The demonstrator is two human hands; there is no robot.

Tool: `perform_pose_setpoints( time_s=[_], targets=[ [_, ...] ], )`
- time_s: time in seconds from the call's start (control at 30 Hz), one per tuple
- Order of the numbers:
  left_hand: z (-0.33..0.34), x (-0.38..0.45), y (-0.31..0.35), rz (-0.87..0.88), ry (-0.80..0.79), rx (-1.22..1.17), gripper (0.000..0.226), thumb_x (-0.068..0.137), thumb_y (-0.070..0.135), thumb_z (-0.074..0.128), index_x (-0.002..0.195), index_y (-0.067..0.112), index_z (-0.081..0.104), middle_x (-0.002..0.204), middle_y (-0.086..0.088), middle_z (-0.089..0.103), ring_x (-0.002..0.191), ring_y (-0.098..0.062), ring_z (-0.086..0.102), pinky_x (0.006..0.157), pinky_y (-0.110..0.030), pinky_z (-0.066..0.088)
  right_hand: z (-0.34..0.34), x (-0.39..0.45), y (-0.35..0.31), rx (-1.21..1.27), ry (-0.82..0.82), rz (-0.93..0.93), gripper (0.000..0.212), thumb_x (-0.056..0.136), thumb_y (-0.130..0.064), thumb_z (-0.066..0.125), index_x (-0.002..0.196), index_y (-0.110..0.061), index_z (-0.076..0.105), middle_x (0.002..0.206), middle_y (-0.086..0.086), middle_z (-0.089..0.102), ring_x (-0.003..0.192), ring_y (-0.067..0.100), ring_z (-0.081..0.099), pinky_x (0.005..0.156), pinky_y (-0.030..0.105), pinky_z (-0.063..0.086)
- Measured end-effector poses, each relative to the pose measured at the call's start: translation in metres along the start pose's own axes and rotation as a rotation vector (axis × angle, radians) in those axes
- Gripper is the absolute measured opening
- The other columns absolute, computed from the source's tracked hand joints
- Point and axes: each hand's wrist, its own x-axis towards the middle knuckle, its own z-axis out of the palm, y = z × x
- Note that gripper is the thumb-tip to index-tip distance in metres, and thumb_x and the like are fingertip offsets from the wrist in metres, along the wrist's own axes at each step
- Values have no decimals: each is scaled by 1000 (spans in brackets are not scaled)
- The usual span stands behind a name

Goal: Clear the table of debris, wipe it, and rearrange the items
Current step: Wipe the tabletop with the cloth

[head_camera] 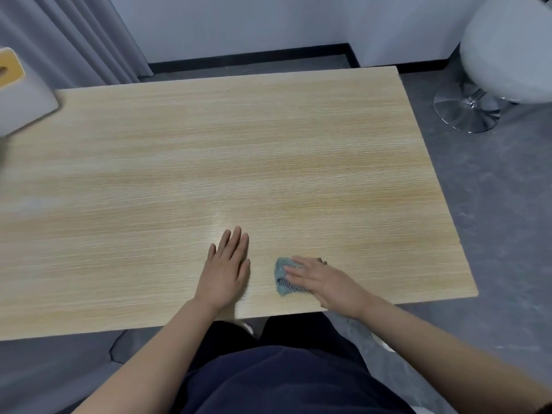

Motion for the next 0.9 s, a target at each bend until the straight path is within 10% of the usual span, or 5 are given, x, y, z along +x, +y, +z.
perform_pose_setpoints(
  time_s=[0.17, 0.33, 0.63, 0.9],
  targets=[
    [-2, -7, -8, 47, -36, 53, 77, 81, 52, -6, 150, 21, 5, 150, 10, -15, 137, -8, -19, 115, -36, 0, -33, 34, 33, -100, -60, 189, 87, 71, 10, 67, 144, -22, 32, 152, -4, 28, 142, 21, 20, 108, 38, 31],
    [-1, -17, -14, 76, -64, 51, 78, 80, 52, -4, 150, 21, 8, 157, 5, -6, 141, -10, -13, 116, -39, 4, -32, 57, 21, -30, 141, 501, 56, 93, 6, 42, 144, -15, 31, 153, -2, 23, 145, 18, 10, 118, 34, 15],
    [10, -46, -18, 93, -34, 26, 75, 83, 50, -2, 150, 19, 13, 150, 8, -9, 138, -11, -15, 116, -42, 6, 26, -47, -46, 1, 99, 294, 65, 81, 7, 47, 140, -18, 37, 147, -3, 33, 140, 15, 20, 116, 29, 15],
    [13, -51, -20, 110, -31, 46, 79, 80, 52, -6, 150, 19, 11, 158, 0, -1, 140, -11, -14, 116, -41, 3, 5, -60, -32, -43, 524, 1047, 53, 90, 12, 38, 140, -6, 38, 150, 6, 30, 142, 20, 16, 116, 32, 13]
  ],
)
